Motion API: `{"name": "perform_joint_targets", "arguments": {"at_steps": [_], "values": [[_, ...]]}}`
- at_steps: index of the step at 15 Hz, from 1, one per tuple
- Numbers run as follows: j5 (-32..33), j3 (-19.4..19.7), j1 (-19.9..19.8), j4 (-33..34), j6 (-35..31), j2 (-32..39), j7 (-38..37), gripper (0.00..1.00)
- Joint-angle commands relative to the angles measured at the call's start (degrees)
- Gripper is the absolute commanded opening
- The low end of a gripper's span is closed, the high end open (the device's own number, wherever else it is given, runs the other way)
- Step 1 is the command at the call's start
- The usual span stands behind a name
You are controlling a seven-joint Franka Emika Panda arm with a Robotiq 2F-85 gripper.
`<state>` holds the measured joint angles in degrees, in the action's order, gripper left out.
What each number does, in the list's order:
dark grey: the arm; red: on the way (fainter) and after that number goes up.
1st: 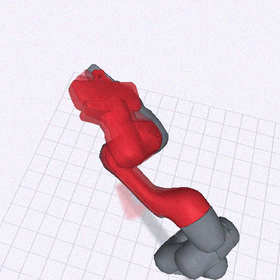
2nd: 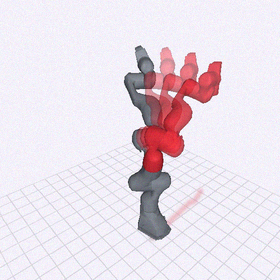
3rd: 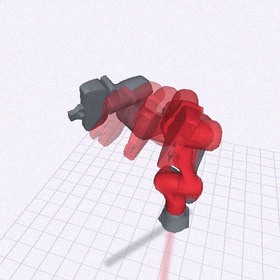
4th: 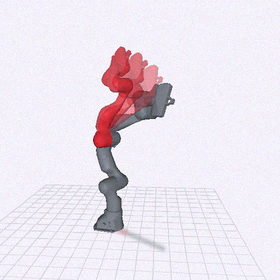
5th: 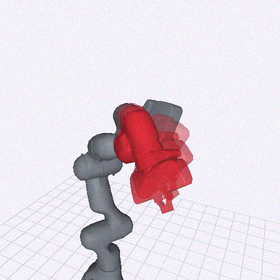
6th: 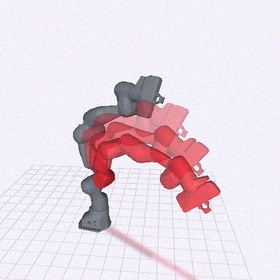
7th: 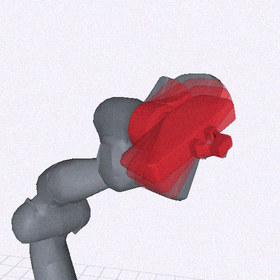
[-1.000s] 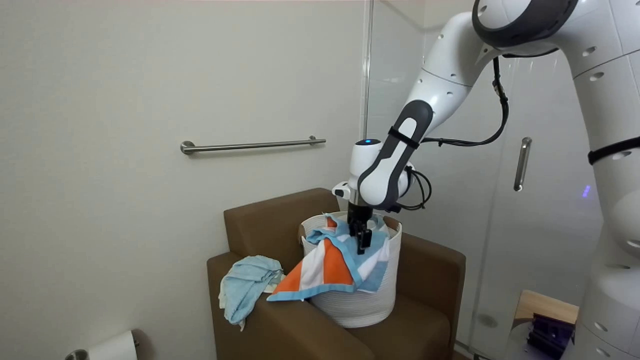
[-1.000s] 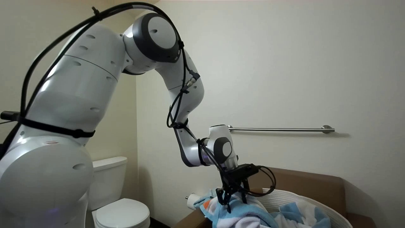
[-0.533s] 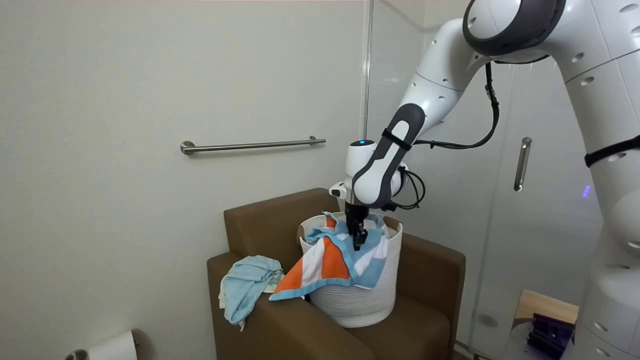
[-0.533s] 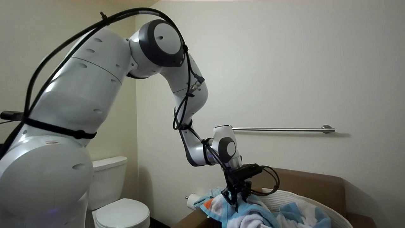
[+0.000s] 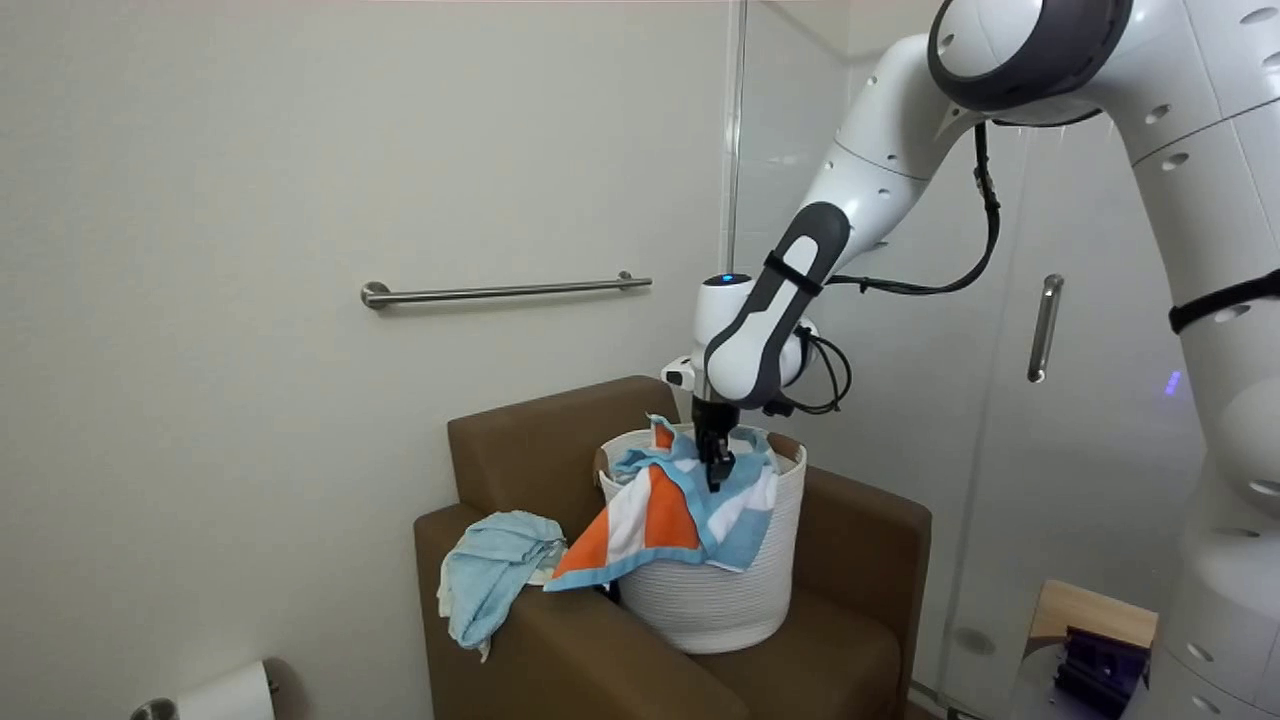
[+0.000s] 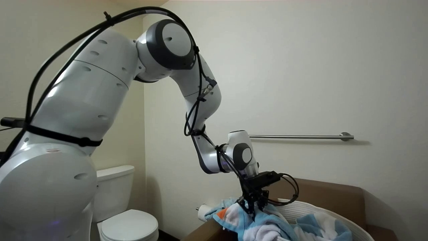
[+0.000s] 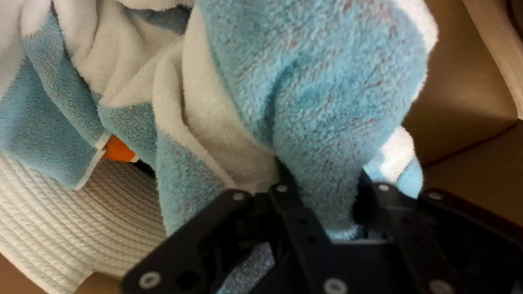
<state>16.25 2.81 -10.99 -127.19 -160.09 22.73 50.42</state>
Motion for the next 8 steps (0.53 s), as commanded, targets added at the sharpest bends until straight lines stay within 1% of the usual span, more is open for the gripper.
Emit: {"name": "perform_joint_targets", "arguments": {"at_steps": [1, 4, 8], "values": [[-4.47, -2.71, -4.46, -1.38, 2.31, -5.4, 3.96, 0.08], [-9.2, -4.25, -6.86, -1.4, 4.23, -8.39, 6.75, 0.08], [-13.85, -3.03, -7.14, -0.54, 7.66, -12.16, 10.09, 0.08]]}}
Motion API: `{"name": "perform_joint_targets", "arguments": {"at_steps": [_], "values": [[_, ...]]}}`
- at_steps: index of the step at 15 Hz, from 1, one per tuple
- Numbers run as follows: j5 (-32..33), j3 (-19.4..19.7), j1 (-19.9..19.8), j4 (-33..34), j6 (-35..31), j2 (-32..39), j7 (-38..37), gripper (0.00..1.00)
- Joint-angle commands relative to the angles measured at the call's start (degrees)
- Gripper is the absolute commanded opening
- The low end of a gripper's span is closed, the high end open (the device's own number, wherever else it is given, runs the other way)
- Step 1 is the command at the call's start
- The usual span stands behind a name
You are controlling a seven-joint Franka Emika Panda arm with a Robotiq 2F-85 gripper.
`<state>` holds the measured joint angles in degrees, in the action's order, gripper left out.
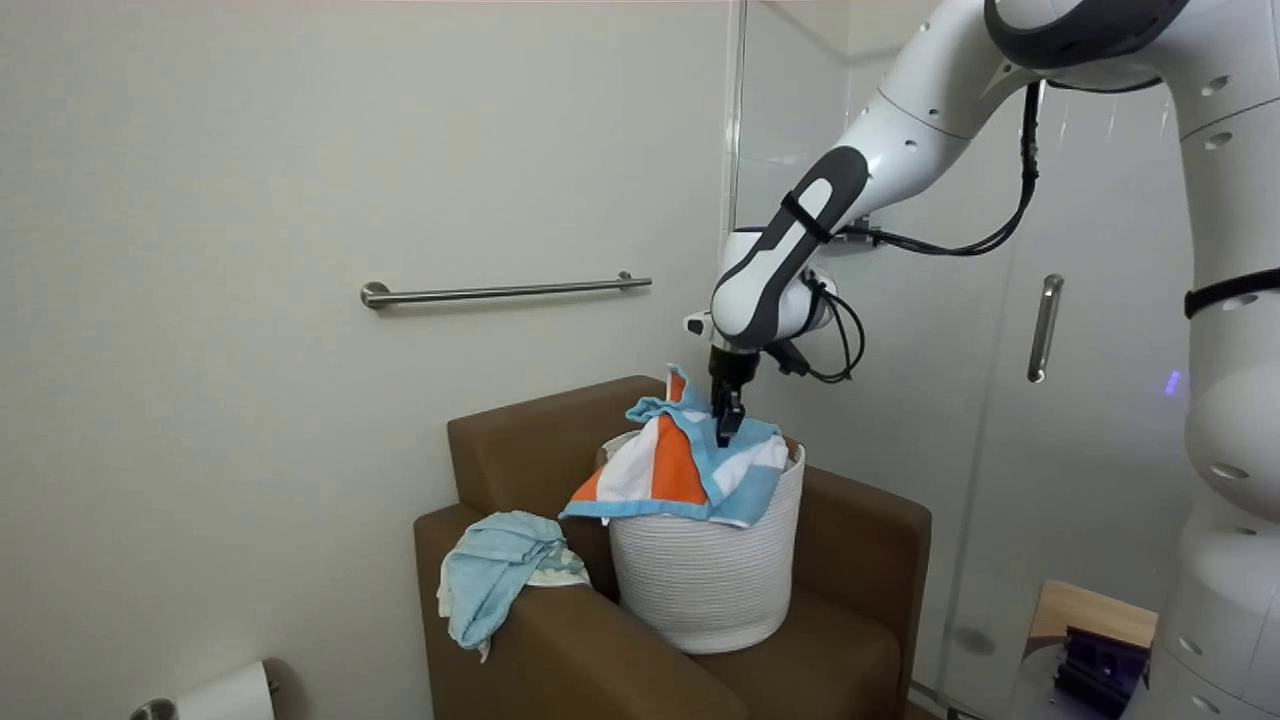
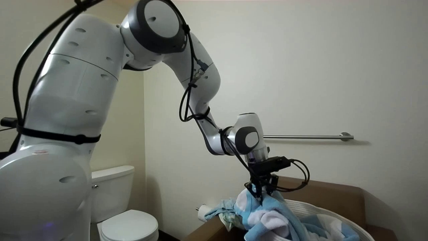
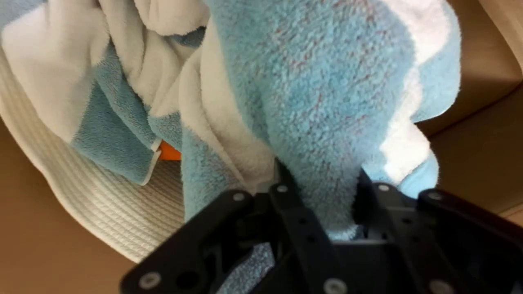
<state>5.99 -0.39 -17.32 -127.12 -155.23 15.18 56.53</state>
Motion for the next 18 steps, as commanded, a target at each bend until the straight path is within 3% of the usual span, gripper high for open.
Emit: {"name": "perform_joint_targets", "arguments": {"at_steps": [1, 6, 11, 18], "values": [[-4.24, 0.76, -0.56, -0.22, 3.31, -5.14, 4.18, 0.08], [-7.15, 2.65, 0.1, 2.83, 4.9, -5.91, 3.65, 0.08], [-12.32, 3.52, -0.32, 10.63, 8.67, -3.56, 3.17, 0.08], [-11.41, 5.44, -0.42, 20.16, 11.61, 3.56, 0.54, 0.08]]}}
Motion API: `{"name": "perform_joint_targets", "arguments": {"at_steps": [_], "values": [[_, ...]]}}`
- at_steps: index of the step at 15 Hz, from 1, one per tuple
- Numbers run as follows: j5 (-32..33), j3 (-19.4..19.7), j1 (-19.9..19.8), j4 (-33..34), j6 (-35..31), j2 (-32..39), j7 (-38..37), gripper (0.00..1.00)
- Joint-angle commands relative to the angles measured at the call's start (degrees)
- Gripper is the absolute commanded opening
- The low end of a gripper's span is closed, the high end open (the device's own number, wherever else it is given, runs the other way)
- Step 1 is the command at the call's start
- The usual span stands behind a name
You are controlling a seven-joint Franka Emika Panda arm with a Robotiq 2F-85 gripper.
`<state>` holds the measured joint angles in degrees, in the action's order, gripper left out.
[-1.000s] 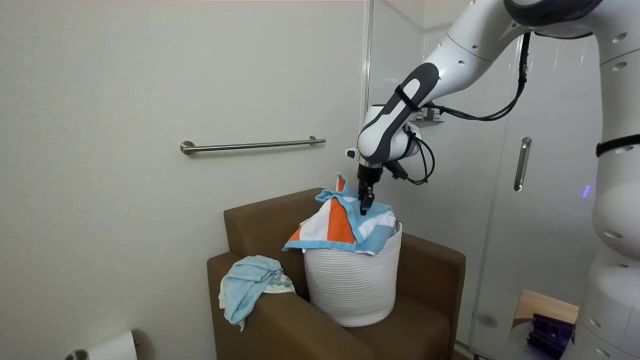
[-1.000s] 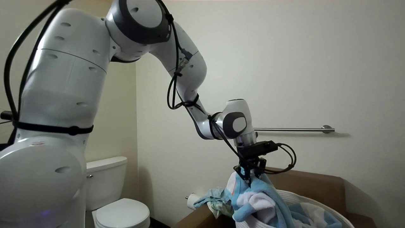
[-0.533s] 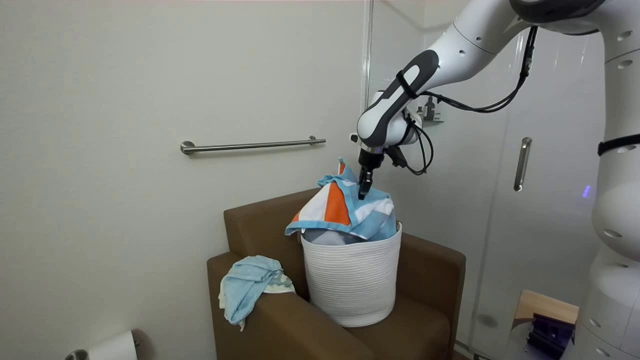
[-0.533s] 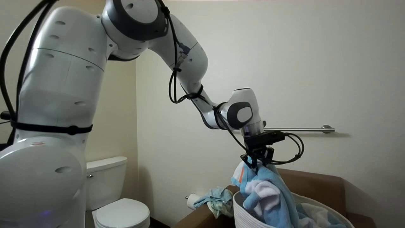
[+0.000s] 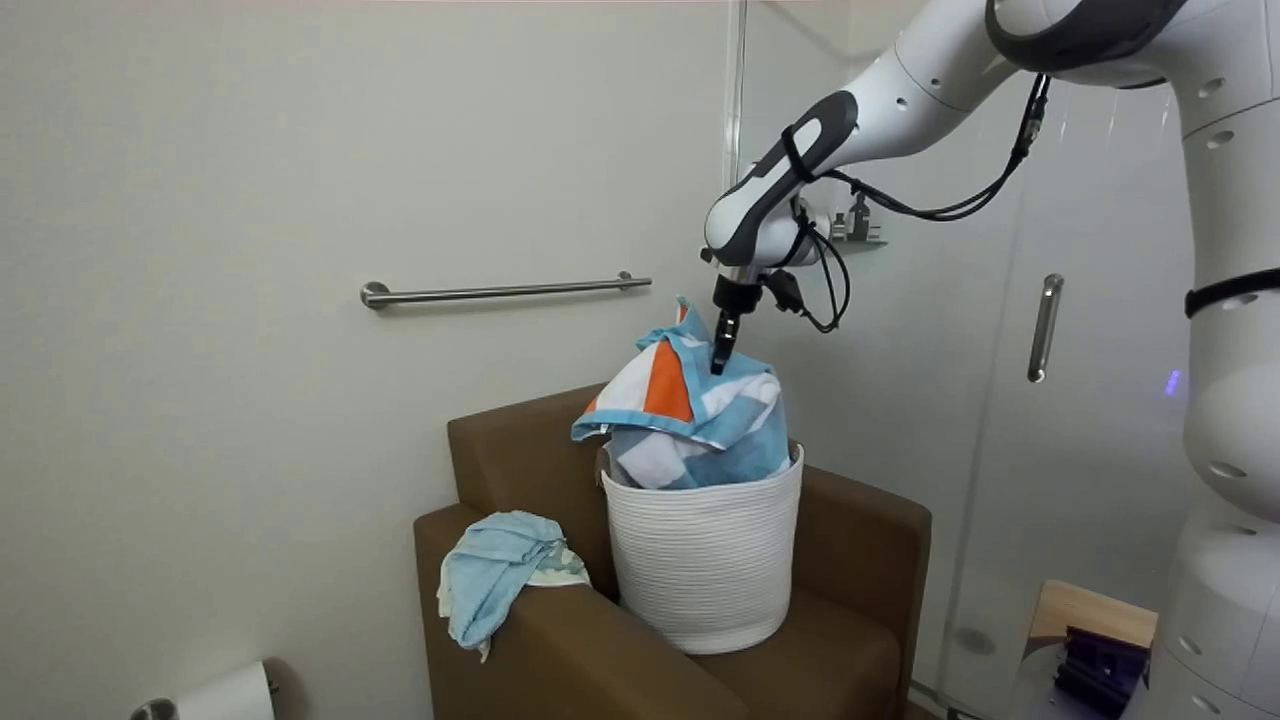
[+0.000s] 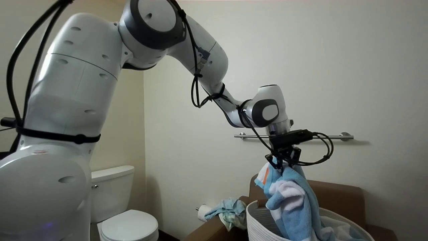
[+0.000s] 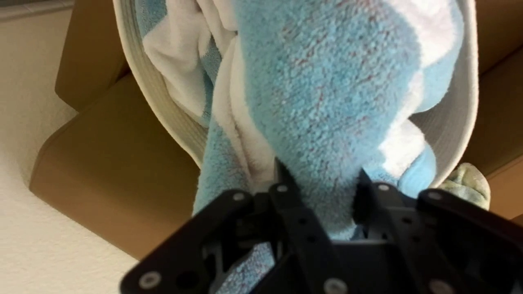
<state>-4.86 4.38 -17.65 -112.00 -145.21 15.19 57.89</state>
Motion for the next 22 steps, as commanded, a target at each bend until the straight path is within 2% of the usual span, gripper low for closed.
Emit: {"name": "perform_joint_targets", "arguments": {"at_steps": [1, 10, 22], "values": [[-0.61, 0.68, -0.29, 6.33, 1.83, 4.88, -0.96, 0.08], [-0.44, -0.09, -2.88, 15.96, 3.68, 14.58, -1.72, 0.08], [-1.14, -3.16, -7.52, 19.48, 4.49, 24.46, -0.04, 0.08]]}}
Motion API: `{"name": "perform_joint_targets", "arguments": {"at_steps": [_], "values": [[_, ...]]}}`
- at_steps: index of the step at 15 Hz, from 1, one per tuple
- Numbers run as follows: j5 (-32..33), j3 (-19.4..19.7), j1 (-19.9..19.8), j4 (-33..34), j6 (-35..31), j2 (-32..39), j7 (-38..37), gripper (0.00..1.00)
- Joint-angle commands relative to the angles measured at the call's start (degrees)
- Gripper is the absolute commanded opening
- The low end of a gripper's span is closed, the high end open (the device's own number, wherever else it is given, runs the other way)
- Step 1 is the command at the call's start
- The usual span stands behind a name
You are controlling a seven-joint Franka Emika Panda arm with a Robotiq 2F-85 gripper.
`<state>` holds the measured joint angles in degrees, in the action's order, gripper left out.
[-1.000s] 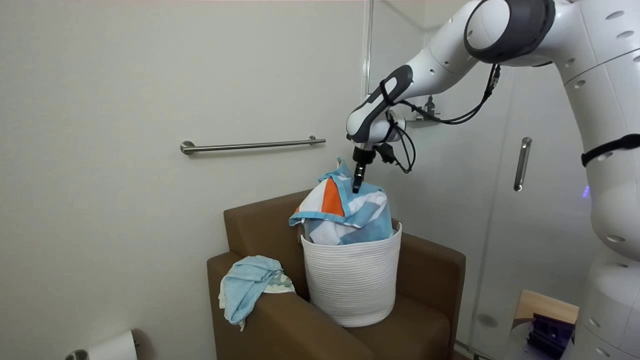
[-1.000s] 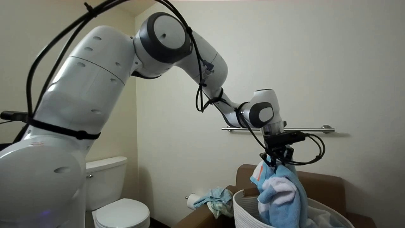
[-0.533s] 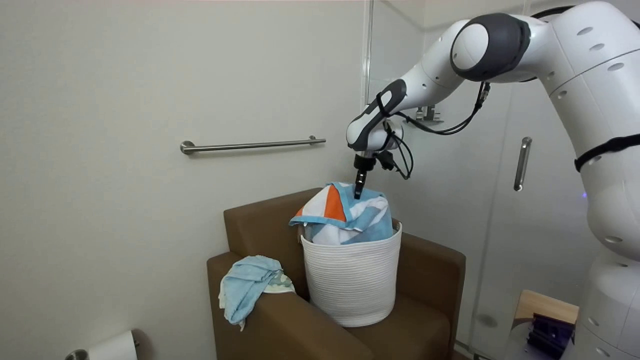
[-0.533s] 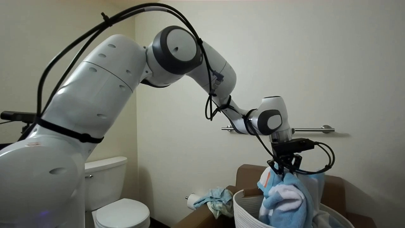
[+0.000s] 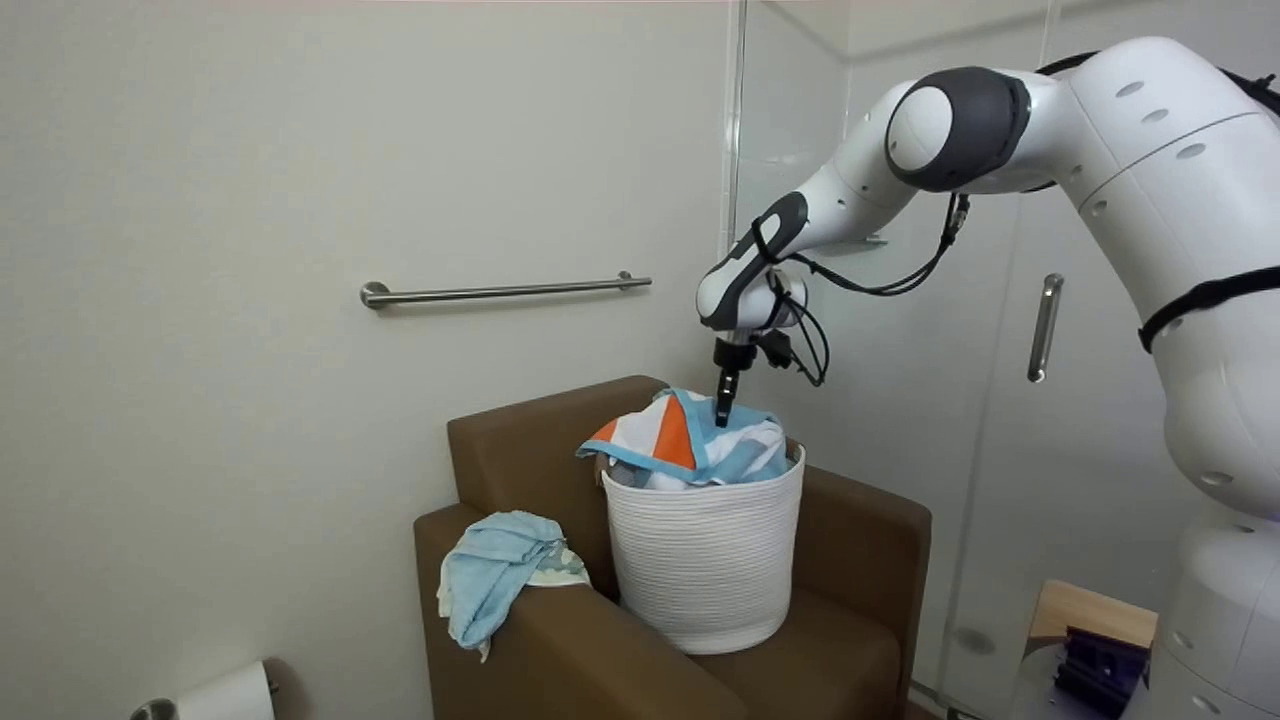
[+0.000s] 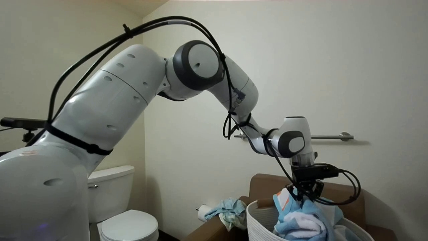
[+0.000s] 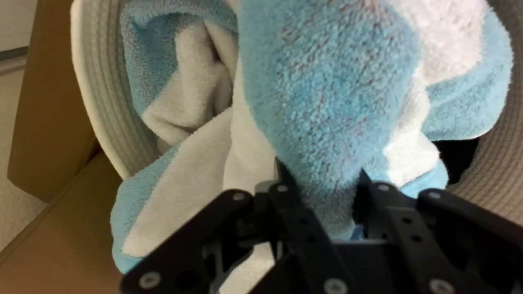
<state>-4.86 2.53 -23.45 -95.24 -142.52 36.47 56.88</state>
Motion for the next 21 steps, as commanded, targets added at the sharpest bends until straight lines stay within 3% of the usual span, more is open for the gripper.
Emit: {"name": "perform_joint_targets", "arguments": {"at_steps": [1, 13, 21], "values": [[-1.2, -1.64, -2.13, 3.74, 2.37, 4.52, 1.04, 0.08], [-0.13, -1.63, -3.32, 16.83, 6.89, 18.73, -0.68, 0.08], [-0.25, -1.95, -3.98, 20.81, 8.25, 21.52, -0.11, 0.08]]}}
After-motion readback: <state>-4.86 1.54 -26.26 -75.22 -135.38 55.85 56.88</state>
